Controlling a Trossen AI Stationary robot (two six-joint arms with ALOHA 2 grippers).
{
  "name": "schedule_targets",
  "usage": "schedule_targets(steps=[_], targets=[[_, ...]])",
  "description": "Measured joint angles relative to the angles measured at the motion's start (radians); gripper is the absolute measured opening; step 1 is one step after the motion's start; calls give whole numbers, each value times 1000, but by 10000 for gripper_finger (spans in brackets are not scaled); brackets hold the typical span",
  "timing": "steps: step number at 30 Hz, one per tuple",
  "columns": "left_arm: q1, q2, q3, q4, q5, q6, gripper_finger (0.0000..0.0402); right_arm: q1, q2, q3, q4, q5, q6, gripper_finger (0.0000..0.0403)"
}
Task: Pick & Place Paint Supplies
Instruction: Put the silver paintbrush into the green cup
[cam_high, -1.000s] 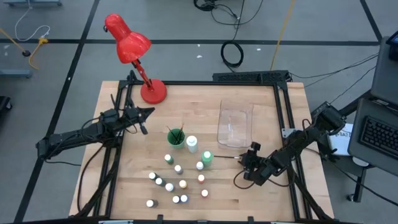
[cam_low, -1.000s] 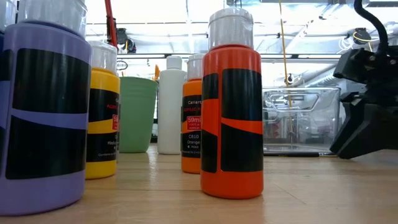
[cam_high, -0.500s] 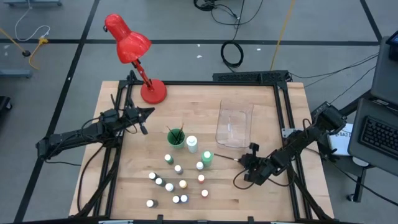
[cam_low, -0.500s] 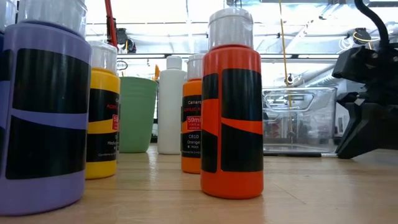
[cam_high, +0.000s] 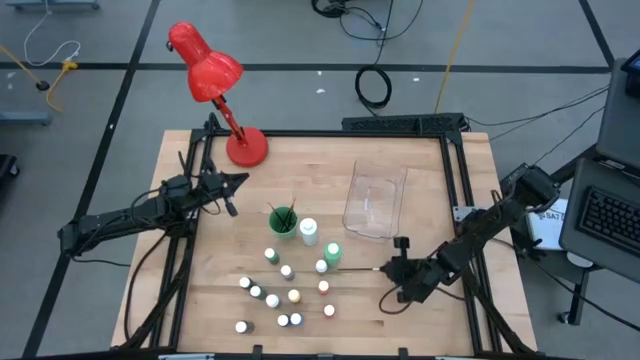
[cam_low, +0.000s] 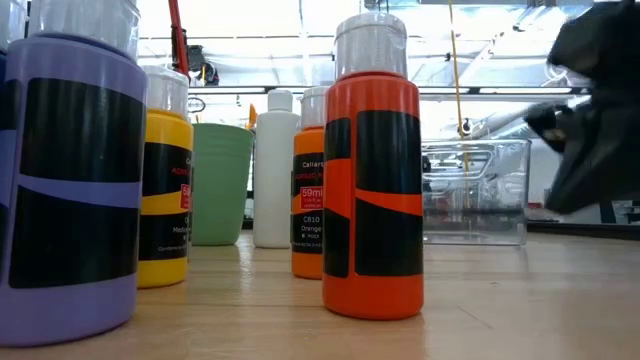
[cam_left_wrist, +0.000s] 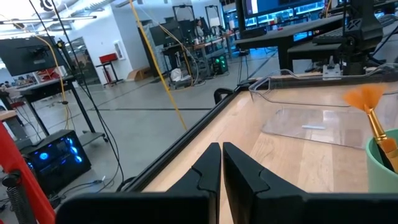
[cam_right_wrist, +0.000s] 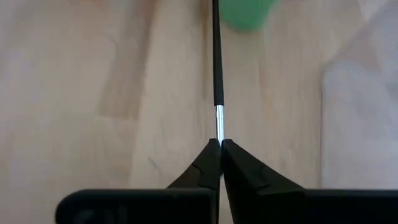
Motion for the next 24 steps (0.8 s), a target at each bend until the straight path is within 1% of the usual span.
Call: schedule_targets(steps=[6,12,16,18,19,21,24], targets=[[0,0,0,-6,0,0,21,42,-44,63,3,42,-137,2],[0,0,0,-6,0,0,21,97,-91,137,-17,54,-259,1],[0,0,0,-6,0,0,21,116,-122,199,31,137,-457,1],[0,0,0,-5,0,0,21,97,-130,241,80,214,-556,1],[0,0,0,-5,0,0,21,79,-133,269,91,234,-598,1],[0,0,0,-5,0,0,21,32,-132,334,86,228,-691,1],[0,0,0,-4,0,1,21,-63,-111,453,30,163,-812,1]])
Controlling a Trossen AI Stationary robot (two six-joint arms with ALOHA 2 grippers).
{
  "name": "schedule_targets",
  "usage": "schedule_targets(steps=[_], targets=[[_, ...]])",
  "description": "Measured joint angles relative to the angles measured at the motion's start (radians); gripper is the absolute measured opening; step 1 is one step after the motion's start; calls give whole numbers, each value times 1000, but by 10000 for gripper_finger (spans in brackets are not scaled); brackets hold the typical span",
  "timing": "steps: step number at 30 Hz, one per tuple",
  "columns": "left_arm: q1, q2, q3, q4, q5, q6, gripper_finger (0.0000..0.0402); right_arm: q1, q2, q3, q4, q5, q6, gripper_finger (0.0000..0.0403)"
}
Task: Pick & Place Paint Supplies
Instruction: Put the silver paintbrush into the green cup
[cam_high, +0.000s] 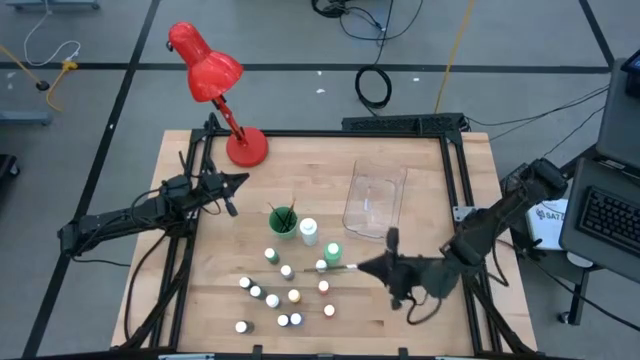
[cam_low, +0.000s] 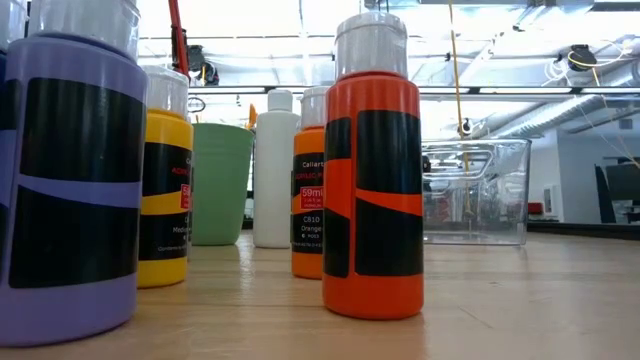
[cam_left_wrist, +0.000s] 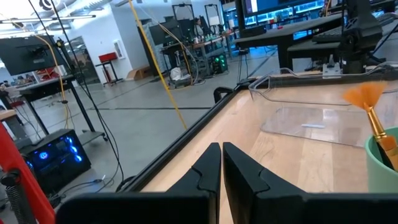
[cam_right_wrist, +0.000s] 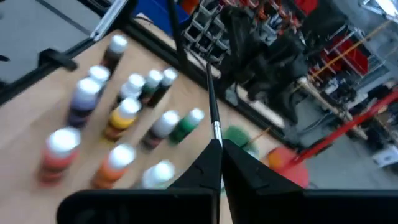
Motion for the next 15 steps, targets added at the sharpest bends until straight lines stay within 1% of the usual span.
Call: schedule_targets(steps=[4,6,9,12,14,15], targets=[[0,0,0,-8,0,17,21,-143,83,205,-156,-87,-125,1],[0,0,0,-24,0,18,21,-206,150,330,-215,-94,-173,1],[0,0,0,-30,0,17,21,-274,253,510,-368,-124,-225,1],[0,0,0,-35,0,3,21,-338,375,673,-572,-141,-225,1],[0,0,0,-45,0,-4,21,-372,449,743,-706,-140,-210,1],[0,0,0,-50,0,-5,21,-386,486,772,-747,-140,-208,1]])
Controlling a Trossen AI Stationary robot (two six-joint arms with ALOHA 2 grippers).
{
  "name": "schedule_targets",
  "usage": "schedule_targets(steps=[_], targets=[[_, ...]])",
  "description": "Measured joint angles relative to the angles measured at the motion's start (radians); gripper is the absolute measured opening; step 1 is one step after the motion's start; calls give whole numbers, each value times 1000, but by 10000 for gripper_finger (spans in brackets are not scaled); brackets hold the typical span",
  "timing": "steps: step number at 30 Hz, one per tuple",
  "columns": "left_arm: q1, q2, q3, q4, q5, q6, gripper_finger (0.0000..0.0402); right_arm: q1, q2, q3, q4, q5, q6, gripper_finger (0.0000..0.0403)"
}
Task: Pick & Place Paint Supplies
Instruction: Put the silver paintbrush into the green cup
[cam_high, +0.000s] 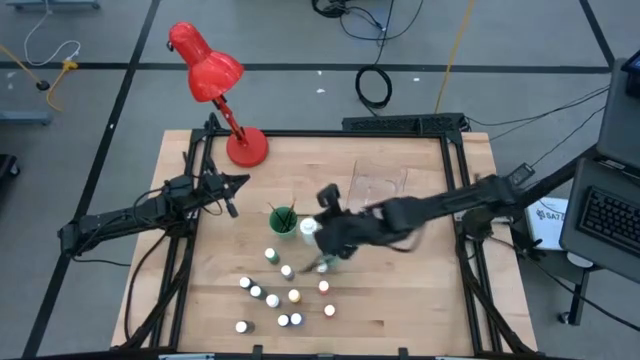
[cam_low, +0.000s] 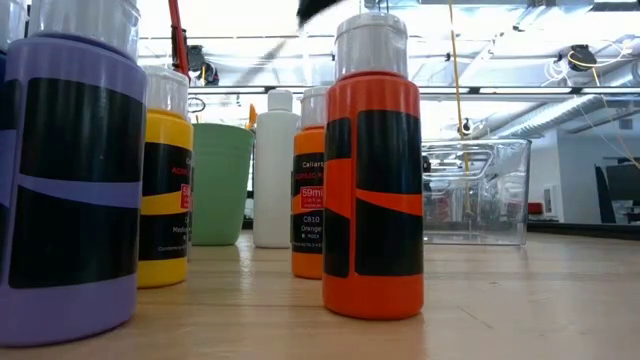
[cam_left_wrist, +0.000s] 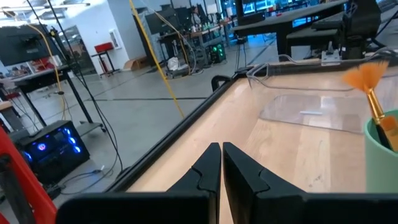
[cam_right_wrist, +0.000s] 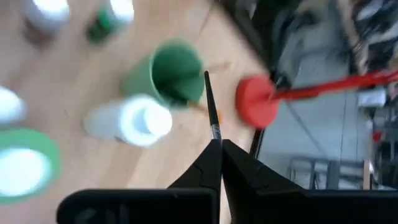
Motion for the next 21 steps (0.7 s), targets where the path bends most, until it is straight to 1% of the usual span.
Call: schedule_targets(steps=[2,4,7,13,16,21], targets=[[0,0,0,-5,0,0,21,-19,61,41,-65,2,-2,1],[0,0,0,-4,0,-1,21,-25,104,62,-85,2,-17,1],[0,0,0,-4,0,0,21,-27,147,78,-69,1,-46,1],[0,0,0,2,0,0,21,-50,159,82,9,-5,-104,1],[0,0,0,3,0,0,21,-65,159,82,34,-71,-132,1],[0,0,0,3,0,0,21,-100,159,82,26,-167,-132,1]])
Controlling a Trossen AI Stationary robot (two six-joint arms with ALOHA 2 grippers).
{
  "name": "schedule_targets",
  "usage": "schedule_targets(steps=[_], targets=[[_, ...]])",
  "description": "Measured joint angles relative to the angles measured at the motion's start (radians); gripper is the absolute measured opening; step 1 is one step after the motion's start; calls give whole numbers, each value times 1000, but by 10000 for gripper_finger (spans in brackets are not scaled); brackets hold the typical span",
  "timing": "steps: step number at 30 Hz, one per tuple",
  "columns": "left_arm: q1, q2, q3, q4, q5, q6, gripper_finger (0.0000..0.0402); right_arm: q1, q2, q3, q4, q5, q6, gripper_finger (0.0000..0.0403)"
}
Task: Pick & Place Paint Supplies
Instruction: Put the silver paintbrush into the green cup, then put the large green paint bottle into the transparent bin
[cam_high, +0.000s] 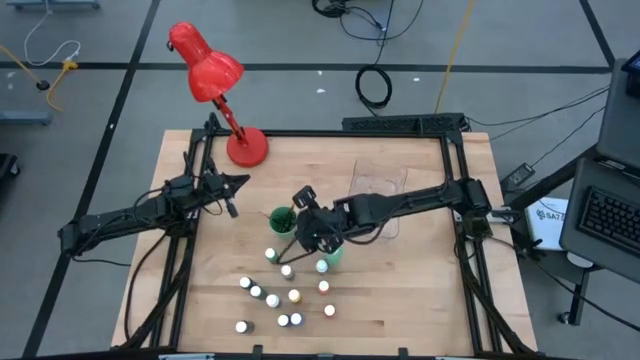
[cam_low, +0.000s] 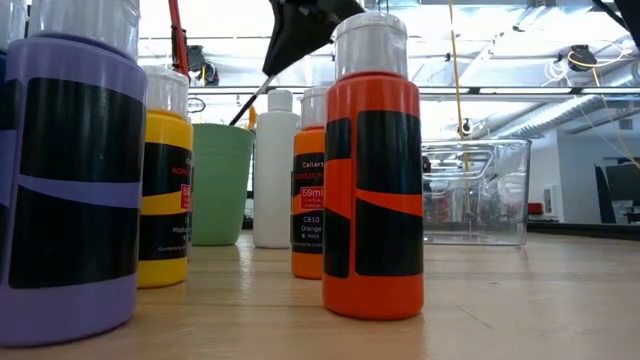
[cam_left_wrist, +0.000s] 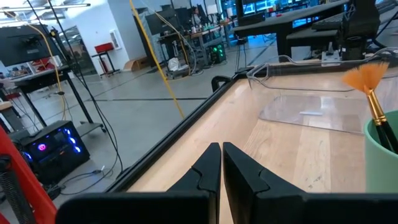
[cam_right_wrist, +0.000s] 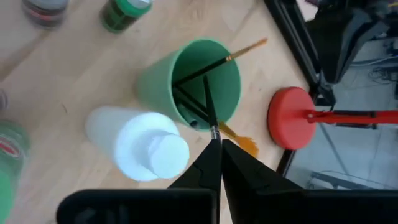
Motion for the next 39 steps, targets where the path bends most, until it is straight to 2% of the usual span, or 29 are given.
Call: schedule_targets(steps=[6,10,18,21,23,27,29,32,39], targets=[[0,0,0,1,0,0,21,-32,30,-2,2,-20,-26,6],[0,0,0,2,0,4,21,-34,24,-2,35,-12,-29,30],[0,0,0,2,0,7,21,-26,17,-21,135,53,11,95],[0,0,0,1,0,7,21,5,15,-21,131,159,48,108],[0,0,0,0,0,2,21,36,-12,-23,89,194,74,110],[0,0,0,-19,0,3,21,133,-153,-51,106,169,127,94],[0,0,0,-23,0,8,21,192,-248,-123,189,167,134,81],[0,0,0,-22,0,15,21,293,-402,-306,360,165,133,64],[0,0,0,-19,0,6,21,542,-739,-878,932,23,177,44]])
